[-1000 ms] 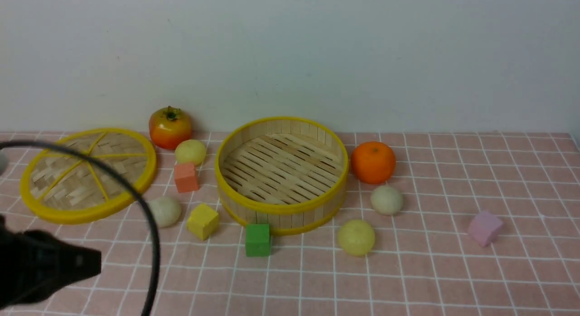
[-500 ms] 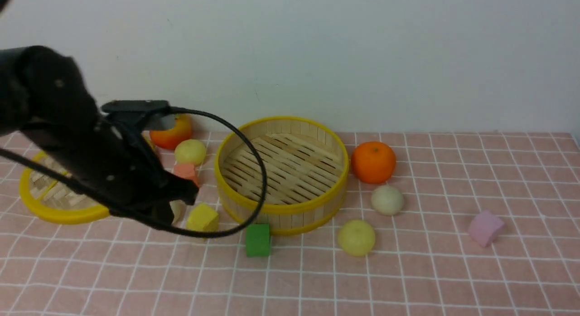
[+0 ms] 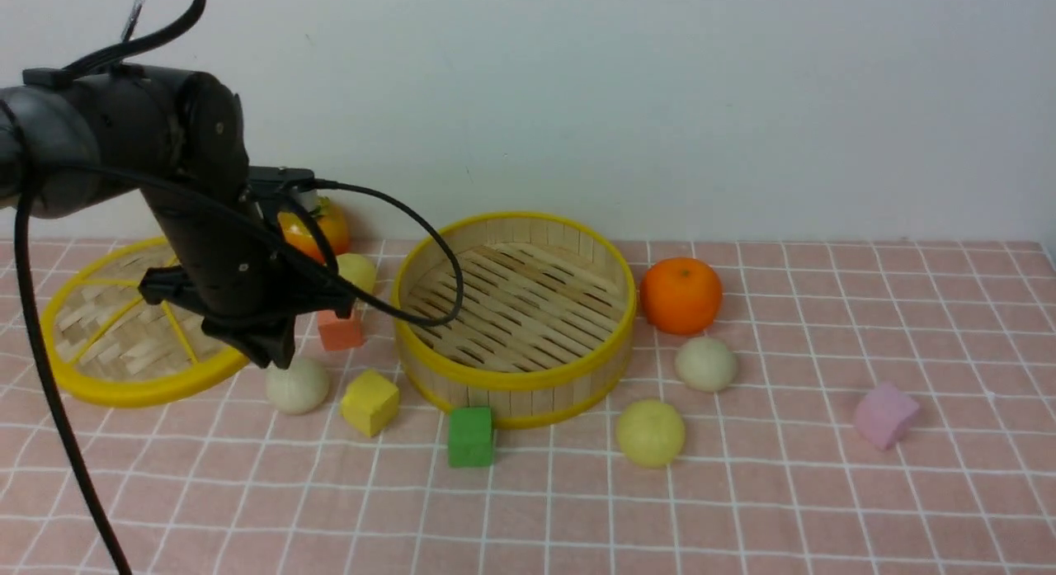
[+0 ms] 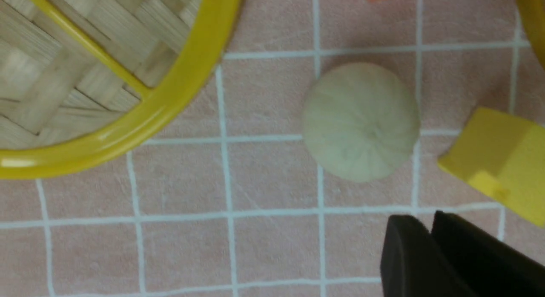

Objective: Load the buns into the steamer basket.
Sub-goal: Use the left arm to grab a steamed stuffed bun

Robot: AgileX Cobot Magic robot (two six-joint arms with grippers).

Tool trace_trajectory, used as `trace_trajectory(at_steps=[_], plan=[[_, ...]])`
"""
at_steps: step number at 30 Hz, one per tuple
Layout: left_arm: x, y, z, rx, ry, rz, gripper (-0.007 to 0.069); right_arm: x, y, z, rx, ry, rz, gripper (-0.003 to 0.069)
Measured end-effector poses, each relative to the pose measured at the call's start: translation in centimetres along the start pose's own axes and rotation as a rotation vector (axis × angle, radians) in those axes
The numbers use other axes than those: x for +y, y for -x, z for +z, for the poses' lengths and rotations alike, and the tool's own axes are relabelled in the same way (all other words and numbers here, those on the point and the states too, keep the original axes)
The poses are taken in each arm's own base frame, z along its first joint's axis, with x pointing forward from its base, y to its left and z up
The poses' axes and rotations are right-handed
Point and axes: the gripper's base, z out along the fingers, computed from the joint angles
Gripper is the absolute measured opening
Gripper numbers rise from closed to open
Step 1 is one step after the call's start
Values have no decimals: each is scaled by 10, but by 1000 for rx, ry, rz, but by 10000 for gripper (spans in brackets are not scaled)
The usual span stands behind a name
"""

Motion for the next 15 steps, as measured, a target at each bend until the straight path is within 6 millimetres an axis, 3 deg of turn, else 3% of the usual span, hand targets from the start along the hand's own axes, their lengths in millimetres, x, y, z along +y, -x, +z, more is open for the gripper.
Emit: trace_trajectory(at_steps=[2,6,9,15], plan=[[-1,2,10,13,-4,26,261,0,0,0,0,0,0,240],[-3,4,21,8,-15,34,388,0,0,0,0,0,0,240],[-3,6,29,3,-10,37,407,0,0,0,0,0,0,240],[-1,8,38,2,9,53,350,0,0,0,0,0,0,240]])
